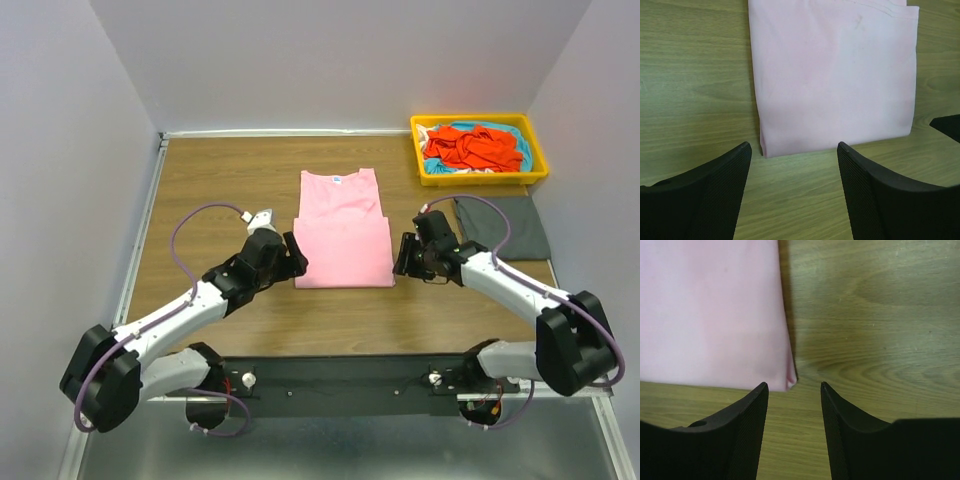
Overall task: Fold and stack the t-shirts
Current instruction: Fold the tshirt
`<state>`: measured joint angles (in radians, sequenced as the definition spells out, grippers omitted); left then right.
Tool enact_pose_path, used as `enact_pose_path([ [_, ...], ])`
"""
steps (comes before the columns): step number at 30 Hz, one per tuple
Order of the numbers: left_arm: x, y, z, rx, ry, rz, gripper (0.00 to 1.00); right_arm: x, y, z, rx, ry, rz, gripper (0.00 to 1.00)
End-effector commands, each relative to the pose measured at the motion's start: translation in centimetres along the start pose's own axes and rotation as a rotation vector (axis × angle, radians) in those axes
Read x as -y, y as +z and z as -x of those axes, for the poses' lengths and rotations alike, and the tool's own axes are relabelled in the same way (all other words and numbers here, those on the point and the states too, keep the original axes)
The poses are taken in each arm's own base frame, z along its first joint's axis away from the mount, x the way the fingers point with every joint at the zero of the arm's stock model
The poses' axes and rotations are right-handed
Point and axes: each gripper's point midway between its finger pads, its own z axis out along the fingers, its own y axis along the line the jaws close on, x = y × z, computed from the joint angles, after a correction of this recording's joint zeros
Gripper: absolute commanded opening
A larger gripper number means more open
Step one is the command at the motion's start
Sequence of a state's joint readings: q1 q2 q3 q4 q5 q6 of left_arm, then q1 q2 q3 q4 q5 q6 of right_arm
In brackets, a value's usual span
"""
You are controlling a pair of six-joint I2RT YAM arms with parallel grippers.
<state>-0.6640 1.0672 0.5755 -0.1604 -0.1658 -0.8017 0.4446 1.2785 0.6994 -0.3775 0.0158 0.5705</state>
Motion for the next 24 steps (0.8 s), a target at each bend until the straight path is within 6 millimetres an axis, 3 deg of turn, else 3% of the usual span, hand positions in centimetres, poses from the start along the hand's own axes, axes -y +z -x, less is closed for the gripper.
enact_pose_path([
  [1, -1.8, 0.2, -0.3, -0.027, 0.096, 0.141, 0.77, 1.1, 0.3, -0.4, -0.039, -0.046, -0.141, 0.53],
  [11, -0.8, 1.0, -1.3, -0.071, 0.131, 0.155, 0.77, -0.2, 2.4, -1.8, -0.11, -0.11, -0.195, 0.5],
  [24, -0.2, 2.1, -2.3, -0.108, 0.164, 0.159, 0.77, 1.8, 3.7, -5.3, -0.226, -0.161, -0.311, 0.42],
])
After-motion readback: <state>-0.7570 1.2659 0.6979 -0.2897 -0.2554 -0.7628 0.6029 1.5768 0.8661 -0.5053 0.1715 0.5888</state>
